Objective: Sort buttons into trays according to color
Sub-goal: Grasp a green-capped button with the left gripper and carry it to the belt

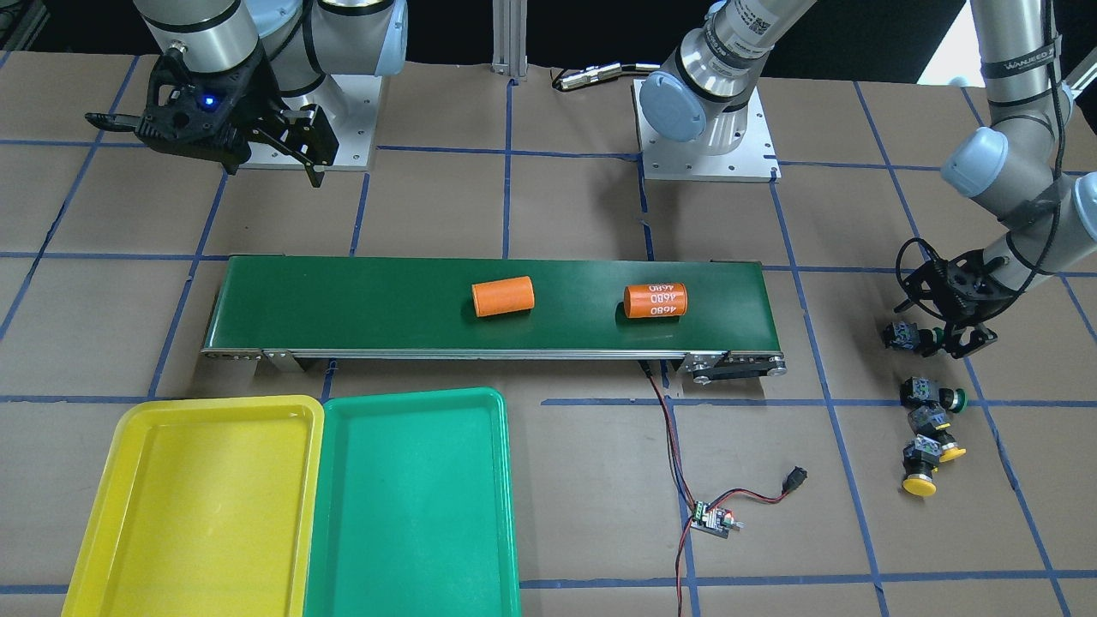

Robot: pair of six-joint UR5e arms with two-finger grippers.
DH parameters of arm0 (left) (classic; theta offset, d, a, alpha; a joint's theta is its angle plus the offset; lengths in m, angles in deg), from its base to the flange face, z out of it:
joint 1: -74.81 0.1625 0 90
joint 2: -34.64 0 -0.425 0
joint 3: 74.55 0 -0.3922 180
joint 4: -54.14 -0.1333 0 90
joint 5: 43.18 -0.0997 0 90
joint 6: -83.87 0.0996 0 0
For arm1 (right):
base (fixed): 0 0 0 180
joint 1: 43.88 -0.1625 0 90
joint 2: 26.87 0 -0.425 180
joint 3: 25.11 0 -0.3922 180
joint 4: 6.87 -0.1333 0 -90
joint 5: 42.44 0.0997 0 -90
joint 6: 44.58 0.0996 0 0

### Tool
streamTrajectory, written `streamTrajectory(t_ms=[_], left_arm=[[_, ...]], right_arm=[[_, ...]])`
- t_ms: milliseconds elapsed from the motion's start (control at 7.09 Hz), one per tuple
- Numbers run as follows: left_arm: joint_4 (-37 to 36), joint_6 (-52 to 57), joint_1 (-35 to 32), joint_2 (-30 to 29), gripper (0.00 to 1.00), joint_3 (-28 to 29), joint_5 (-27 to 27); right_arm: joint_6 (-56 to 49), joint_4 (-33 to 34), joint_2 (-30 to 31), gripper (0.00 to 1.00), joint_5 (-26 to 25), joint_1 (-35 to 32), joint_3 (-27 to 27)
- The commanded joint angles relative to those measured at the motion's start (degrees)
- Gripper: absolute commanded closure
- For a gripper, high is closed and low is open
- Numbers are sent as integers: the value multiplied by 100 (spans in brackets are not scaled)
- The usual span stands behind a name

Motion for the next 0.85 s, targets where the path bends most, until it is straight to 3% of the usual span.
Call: streamTrajectory(t_ms=[0, 423, 705], left_arm=[[40, 28, -16, 170, 100, 5, 101], [1547, -304, -531, 1046, 100, 321, 101], [1912, -2071, -1801, 1628, 100, 357, 66]], right_arm=[[9, 9, -2, 0, -9, 6, 14], [0, 27, -11, 0, -44, 32, 23], [18, 9, -11, 0, -53, 32, 23]])
